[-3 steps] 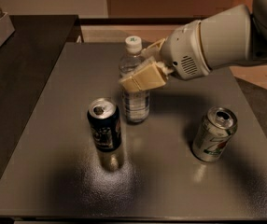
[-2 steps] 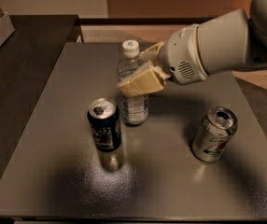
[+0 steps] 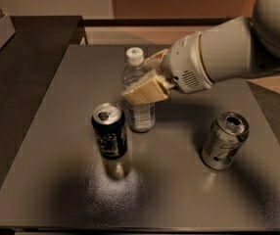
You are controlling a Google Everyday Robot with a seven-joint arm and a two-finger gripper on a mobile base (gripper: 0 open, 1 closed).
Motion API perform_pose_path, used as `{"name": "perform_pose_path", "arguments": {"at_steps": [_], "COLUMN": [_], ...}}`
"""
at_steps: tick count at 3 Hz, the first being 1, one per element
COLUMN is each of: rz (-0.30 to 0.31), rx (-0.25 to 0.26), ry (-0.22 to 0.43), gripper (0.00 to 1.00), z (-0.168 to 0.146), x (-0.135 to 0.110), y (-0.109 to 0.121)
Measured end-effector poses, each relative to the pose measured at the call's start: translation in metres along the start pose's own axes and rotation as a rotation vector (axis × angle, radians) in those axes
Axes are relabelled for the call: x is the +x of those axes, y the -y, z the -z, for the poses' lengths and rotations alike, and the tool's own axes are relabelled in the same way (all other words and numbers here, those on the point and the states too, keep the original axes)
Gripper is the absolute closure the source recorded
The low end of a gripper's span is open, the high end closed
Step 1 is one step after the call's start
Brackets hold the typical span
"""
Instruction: Move blue plastic bottle near pepsi can
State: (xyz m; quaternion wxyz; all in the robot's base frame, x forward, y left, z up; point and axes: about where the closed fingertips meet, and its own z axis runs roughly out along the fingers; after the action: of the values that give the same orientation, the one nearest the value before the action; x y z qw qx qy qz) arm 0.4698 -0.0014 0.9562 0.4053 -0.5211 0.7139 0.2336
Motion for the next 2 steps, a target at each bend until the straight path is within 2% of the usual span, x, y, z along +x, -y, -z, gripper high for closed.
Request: {"name": "perform_pose_path", "arguments": {"at_steps": [1, 2], "rz": [0.006, 0.012], "rx": [0.003, 0.004], "ry": [-0.001, -0.002], "gripper": [0.12, 0.00], "z": [0.0008, 0.0013], "x": [-0.0030, -0.0056], "y": [-0.0019, -0.0038]}}
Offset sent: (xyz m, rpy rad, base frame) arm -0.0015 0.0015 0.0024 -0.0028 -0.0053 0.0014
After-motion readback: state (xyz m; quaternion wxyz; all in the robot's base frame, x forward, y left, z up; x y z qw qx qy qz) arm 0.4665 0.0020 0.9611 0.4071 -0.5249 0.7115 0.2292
